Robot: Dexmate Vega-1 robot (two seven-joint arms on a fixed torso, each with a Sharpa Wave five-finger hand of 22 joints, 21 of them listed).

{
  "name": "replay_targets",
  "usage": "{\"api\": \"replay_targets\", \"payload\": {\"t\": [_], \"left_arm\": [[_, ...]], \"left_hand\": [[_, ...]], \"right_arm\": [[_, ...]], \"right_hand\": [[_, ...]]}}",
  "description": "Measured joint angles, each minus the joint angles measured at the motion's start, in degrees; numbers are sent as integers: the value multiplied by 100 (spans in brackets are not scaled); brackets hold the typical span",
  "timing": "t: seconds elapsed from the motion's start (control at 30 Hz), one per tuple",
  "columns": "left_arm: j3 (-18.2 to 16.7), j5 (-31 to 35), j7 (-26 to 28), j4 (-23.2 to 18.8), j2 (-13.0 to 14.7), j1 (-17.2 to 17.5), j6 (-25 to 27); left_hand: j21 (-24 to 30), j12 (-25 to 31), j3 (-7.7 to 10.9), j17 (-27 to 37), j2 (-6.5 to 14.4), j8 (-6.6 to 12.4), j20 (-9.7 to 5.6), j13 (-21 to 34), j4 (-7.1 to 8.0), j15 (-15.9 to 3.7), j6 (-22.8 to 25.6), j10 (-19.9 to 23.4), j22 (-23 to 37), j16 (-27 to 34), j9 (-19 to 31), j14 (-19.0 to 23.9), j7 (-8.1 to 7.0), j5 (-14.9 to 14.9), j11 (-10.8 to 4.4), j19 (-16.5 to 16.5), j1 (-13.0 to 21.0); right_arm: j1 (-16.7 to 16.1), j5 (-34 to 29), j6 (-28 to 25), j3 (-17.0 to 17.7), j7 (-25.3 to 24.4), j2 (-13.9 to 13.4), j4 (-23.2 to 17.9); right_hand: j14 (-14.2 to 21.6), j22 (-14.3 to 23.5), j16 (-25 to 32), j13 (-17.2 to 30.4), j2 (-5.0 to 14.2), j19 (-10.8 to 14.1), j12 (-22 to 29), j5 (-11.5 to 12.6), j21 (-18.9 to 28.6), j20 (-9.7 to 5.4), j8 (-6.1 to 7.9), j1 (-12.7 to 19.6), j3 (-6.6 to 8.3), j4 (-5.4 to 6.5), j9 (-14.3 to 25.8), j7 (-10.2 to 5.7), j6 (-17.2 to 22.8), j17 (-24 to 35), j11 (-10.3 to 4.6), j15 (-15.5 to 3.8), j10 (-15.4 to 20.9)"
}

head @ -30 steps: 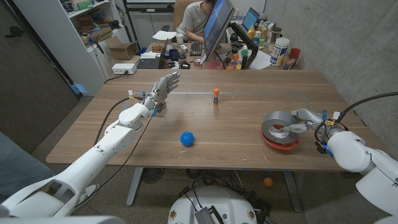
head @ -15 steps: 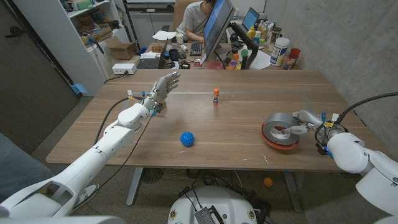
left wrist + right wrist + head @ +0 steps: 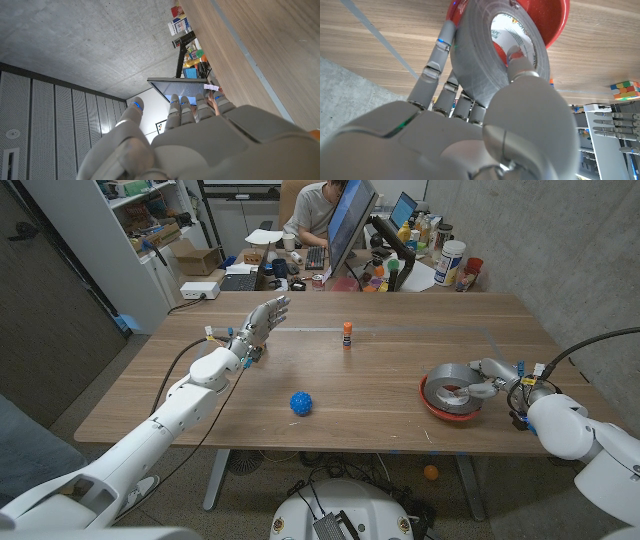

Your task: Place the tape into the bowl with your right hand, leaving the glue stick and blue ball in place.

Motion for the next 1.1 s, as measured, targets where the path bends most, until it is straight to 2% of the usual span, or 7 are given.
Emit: {"api": "replay_targets", "payload": {"t": [0.37, 0.6, 0.67, 0.77, 0.97, 1.1], "left_arm": [[-35, -7, 66, -114, 23, 104, -7], [-51, -12, 91, -172, 42, 152, -14], [-53, -13, 97, -178, 44, 159, -16], [-57, -15, 105, -194, 46, 172, -19], [-59, -17, 110, -204, 49, 183, -25], [-61, -19, 115, -206, 49, 184, -26]], "left_hand": [[0, 0, 0, 0, 0, 0, 0, 0, 0, 0, 0, 0, 0, 0, 0, 0, 0, 0, 0, 0, 0], [0, 0, 0, 0, 0, 0, 0, 0, 0, 0, 0, 0, 0, 0, 0, 0, 0, 0, 0, 0, 0], [0, 0, 0, 0, 0, 0, 0, 0, 0, 0, 0, 0, 0, 0, 0, 0, 0, 0, 0, 0, 0], [0, 0, 0, 0, 0, 0, 0, 0, 0, 0, 0, 0, 0, 0, 0, 0, 0, 0, 0, 0, 0], [0, 0, 0, 0, 0, 0, 0, 0, 0, 0, 0, 0, 0, 0, 0, 0, 0, 0, 0, 0, 0], [0, 0, 0, 0, 0, 0, 0, 0, 0, 0, 0, 0, 0, 0, 0, 0, 0, 0, 0, 0, 0]], "right_arm": [[-83, 1, 31, 81, 0, -6, -29], [-116, 1, 50, 113, 47, -6, -47], [-130, 1, 61, 128, 75, -6, -50], [-137, 1, 75, 138, 117, -11, -51], [-135, 4, 105, 149, 198, -38, -51], [-89, 44, 110, 149, 305, -95, -37]], "right_hand": [[-111, -24, -115, -53, 69, -61, -140, 0, 0, 62, -155, 116, -46, 47, -111, -93, -92, -69, 41, 111, -184], [-183, -24, -220, -130, 72, -122, -321, 27, -46, 123, -365, 110, -126, 126, -216, -206, -204, -106, 141, 182, -474], [-255, -24, -251, -157, 80, -146, -378, 40, -46, 146, -427, 89, -126, 126, -249, -243, -221, -132, 197, 194, -545], [-297, -24, -291, -199, 52, -205, -442, 50, -89, 206, -521, -60, -98, 190, -295, -314, -300, -132, 298, 235, -647], [-452, -24, -427, -292, 20, -270, -556, 93, -134, 270, -722, -209, -80, 218, -374, -335, -569, -185, 482, 331, -832], [-726, -47, -599, -404, -46, -554, -686, 135, -317, 554, -932, -306, -107, 192, -428, -334, -860, -250, 564, 522, -1038]]}}
